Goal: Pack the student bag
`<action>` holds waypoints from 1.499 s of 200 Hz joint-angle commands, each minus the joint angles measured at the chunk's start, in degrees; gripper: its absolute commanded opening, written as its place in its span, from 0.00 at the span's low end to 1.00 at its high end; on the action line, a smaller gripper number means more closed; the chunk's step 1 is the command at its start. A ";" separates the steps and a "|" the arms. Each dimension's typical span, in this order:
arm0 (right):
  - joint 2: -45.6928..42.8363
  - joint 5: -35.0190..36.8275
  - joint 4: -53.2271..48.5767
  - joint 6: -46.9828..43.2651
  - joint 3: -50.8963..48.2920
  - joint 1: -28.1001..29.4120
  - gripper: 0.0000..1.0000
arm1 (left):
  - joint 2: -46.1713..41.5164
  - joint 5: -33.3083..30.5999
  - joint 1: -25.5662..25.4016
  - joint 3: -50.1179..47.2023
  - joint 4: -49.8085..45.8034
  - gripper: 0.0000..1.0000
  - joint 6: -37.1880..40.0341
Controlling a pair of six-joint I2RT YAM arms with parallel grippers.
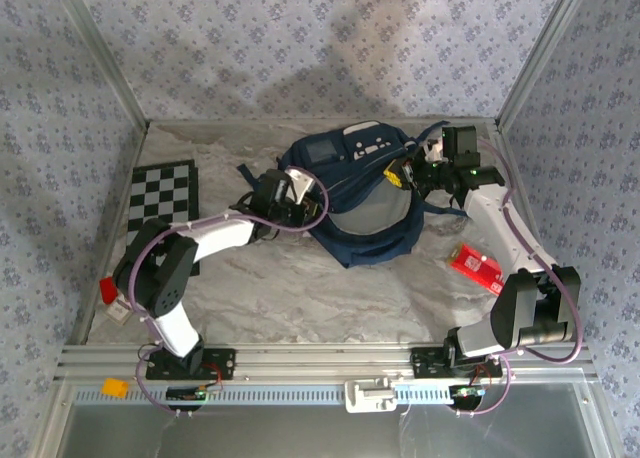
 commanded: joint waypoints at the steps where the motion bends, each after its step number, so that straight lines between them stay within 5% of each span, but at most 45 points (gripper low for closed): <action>1: -1.60 -2.31 2.04 -1.21 1.55 -0.54 0.00 | 1.88 -1.84 2.10 2.46 0.76 0.17 -2.26; 36: -1.54 -2.04 2.18 -1.39 1.29 -0.41 0.00 | 0.00 -0.27 3.95 0.65 0.96 0.19 -4.76; 64: -1.56 -2.54 3.08 -0.86 0.89 -0.59 0.00 | -6.17 -0.07 0.76 -4.97 1.12 0.36 -4.16; 121: -0.93 -3.24 8.97 1.17 -1.56 -0.11 0.00 | -7.88 -0.24 -5.69 -3.77 0.89 0.49 -6.30; 155: -0.94 2.74 11.04 1.08 -4.80 4.06 0.36 | -1.03 2.64 -6.20 2.17 5.70 0.42 -9.87; 224: -1.41 13.74 17.78 4.31 -15.00 11.38 0.56 | 4.33 2.59 -7.77 8.01 5.83 0.35 -11.76; 263: 1.26 25.12 20.11 6.19 -17.08 17.49 0.54 | 4.36 2.72 -7.92 8.36 5.27 0.32 -11.72; 300: 5.47 32.47 19.75 5.71 -13.83 20.15 0.37 | 1.23 1.35 -7.42 7.29 1.15 0.33 -9.38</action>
